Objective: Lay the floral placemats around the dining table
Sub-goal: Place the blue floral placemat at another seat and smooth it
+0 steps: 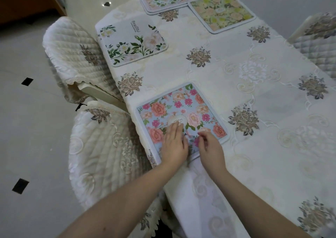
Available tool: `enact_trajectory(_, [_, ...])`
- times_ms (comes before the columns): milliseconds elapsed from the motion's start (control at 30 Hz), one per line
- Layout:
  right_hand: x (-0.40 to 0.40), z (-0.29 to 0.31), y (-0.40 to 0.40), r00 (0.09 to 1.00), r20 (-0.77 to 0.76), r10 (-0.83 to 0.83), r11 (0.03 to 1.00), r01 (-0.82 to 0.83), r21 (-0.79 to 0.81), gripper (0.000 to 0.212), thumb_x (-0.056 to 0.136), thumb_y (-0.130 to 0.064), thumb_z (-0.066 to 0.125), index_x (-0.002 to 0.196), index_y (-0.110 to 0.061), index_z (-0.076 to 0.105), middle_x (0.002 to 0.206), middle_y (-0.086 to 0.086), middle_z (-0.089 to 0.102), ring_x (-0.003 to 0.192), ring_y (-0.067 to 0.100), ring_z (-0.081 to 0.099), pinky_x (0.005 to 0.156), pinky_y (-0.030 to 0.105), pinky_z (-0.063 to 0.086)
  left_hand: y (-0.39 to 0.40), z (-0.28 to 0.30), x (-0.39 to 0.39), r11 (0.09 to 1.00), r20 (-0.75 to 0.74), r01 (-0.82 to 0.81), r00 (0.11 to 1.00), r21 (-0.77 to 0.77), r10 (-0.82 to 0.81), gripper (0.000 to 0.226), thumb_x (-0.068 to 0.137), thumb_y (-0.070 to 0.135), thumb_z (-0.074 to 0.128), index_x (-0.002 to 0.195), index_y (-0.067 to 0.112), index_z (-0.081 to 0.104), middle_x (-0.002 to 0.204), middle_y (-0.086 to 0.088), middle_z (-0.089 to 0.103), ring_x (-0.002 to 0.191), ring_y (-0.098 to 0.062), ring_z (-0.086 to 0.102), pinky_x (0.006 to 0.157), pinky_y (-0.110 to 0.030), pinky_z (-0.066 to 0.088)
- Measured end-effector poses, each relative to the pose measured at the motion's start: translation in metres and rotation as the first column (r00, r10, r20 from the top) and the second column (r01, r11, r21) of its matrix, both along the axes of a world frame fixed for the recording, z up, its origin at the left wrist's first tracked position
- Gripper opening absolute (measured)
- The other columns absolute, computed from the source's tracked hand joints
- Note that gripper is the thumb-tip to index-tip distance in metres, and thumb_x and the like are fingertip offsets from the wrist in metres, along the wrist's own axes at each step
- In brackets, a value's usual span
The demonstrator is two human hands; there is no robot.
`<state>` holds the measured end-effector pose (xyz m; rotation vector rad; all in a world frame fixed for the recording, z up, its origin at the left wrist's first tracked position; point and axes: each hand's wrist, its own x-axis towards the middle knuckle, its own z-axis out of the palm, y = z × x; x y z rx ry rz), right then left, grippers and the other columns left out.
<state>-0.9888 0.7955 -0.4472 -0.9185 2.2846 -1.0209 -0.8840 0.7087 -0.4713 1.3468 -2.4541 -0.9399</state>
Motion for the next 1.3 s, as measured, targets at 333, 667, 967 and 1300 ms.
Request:
enact_trajectory(333, [-0.014, -0.055, -0.031, 0.701, -0.432, 0.568, 0.823, -0.469, 0.321, 0.057, 0.096, -0.03, 0.025, 0.147, -0.01, 0.042, 0.155, 0.003, 0.039, 0.145, 0.017, 0.03, 0.119, 0.036, 0.014, 0.024, -0.04, 0.001, 0.984, 0.348, 0.105, 0.936, -0.146, -0.048, 0.061, 0.094, 0.035, 0.033, 0.148, 0.011, 0.044, 0.158, -0.003, 0.036, 0.146, -0.022, 0.034, 0.116, -0.046, 0.017])
enact_trajectory(667, [-0.018, -0.063, -0.032, 0.651, -0.429, 0.626, 0.775, -0.46, 0.433, 0.056, 0.102, -0.037, 0.01, 0.154, -0.017, 0.015, 0.163, -0.004, 0.014, 0.15, 0.011, 0.006, 0.12, 0.038, -0.002, 0.03, -0.04, -0.003, 0.979, 0.386, -0.037, 0.916, -0.202, 0.114, 0.06, 0.102, 0.042, 0.014, 0.158, 0.023, 0.008, 0.165, 0.009, 0.001, 0.151, -0.006, -0.006, 0.12, -0.04, -0.013])
enact_trajectory(967, [-0.029, -0.061, -0.033, 0.633, -0.404, 0.66, 0.746, -0.487, 0.454, 0.058, 0.1, -0.045, 0.001, 0.156, -0.029, 0.003, 0.164, -0.004, -0.007, 0.15, 0.012, -0.014, 0.121, 0.044, -0.005, 0.028, -0.041, -0.004, 0.963, 0.381, -0.115, 0.901, -0.244, 0.205, 0.055, 0.103, 0.046, 0.013, 0.157, 0.035, 0.01, 0.166, 0.009, 0.006, 0.152, -0.01, 0.0, 0.121, -0.044, -0.007])
enact_trajectory(1300, [-0.093, -0.058, -0.023, 0.685, -0.433, 0.586, 0.804, -0.423, 0.418, 0.057, 0.103, -0.048, 0.015, 0.157, -0.03, 0.007, 0.165, 0.001, 0.002, 0.152, 0.015, -0.002, 0.123, 0.039, 0.001, 0.016, -0.032, 0.003, 0.947, 0.408, -0.243, 0.858, -0.211, 0.311, 0.069, 0.095, 0.062, 0.014, 0.157, 0.038, -0.001, 0.165, -0.004, -0.013, 0.151, -0.024, -0.022, 0.121, -0.046, -0.013])
